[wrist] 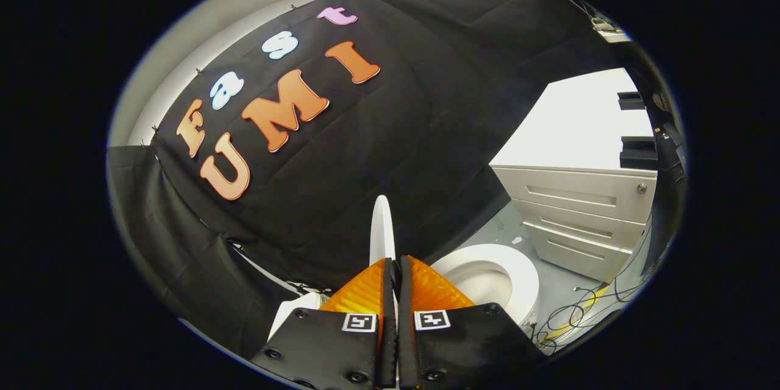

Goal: Open the toilet lid.

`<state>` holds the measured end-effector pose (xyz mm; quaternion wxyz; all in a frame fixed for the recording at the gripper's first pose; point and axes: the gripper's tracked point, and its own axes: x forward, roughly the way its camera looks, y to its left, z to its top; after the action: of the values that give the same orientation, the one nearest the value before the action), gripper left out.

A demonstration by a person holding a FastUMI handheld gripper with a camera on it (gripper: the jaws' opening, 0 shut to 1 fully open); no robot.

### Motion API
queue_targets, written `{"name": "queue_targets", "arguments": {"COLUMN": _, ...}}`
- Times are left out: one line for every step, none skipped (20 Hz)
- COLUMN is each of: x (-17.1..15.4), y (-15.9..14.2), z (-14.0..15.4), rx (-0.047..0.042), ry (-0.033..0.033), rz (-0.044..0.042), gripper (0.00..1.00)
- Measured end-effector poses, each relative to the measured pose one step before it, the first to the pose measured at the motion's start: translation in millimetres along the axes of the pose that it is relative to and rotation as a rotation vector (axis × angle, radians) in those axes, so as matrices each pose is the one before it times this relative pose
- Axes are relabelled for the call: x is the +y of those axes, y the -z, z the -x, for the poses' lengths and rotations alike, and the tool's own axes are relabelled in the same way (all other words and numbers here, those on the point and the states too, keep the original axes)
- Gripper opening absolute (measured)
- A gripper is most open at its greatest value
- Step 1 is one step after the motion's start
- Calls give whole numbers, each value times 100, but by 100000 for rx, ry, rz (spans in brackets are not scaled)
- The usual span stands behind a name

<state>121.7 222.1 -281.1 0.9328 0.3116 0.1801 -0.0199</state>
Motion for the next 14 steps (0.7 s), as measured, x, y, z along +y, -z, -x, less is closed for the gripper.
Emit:
{"name": "queue_targets", "arguments": {"x": 459, "y": 26, "z": 73, "rx": 189, "ry": 201, "rz": 1586, "gripper": 9}}
{"name": "queue_targets", "arguments": {"x": 700, "y": -24, "z": 60, "rx": 149, "ry": -261, "rz": 1641, "gripper": 9}}
{"name": "queue_targets", "arguments": {"x": 691, "y": -6, "z": 91, "rx": -38, "ry": -431, "rz": 1910, "gripper": 9}}
{"name": "queue_targets", "arguments": {"x": 782, "y": -11, "z": 138, "rx": -48, "ry": -608, "rz": 1448, "gripper": 9}}
{"name": "queue_targets", "arguments": {"x": 886, "y": -79, "z": 43, "rx": -18, "ry": -705, "rz": 1121, "gripper": 9}}
{"name": "queue_targets", "arguments": {"x": 797, "y": -87, "z": 97, "rx": -116, "ry": -653, "rz": 1077, "gripper": 9}}
{"name": "queue_targets", "arguments": {"x": 644, "y": 47, "z": 17, "rx": 205, "ry": -340, "rz": 1391, "gripper": 9}}
{"name": "queue_targets", "arguments": {"x": 598, "y": 21, "z": 62, "rx": -49, "ry": -242, "rz": 1500, "gripper": 9}}
{"name": "queue_targets", "arguments": {"x": 752, "y": 26, "z": 438, "rx": -109, "ry": -411, "rz": 1532, "gripper": 9}}
{"name": "queue_targets", "arguments": {"x": 685, "y": 1, "z": 111, "rx": -222, "ry": -385, "rz": 1323, "gripper": 9}}
{"name": "queue_targets", "arguments": {"x": 769, "y": 45, "z": 139, "rx": -95, "ry": -477, "rz": 1280, "gripper": 9}}
{"name": "queue_targets", "arguments": {"x": 785, "y": 53, "z": 138, "rx": -173, "ry": -563, "rz": 1453, "gripper": 9}}
{"name": "queue_targets", "arguments": {"x": 739, "y": -11, "z": 145, "rx": -36, "ry": -401, "rz": 1631, "gripper": 9}}
{"name": "queue_targets", "arguments": {"x": 820, "y": 29, "z": 81, "rx": -174, "ry": -330, "rz": 1806, "gripper": 9}}
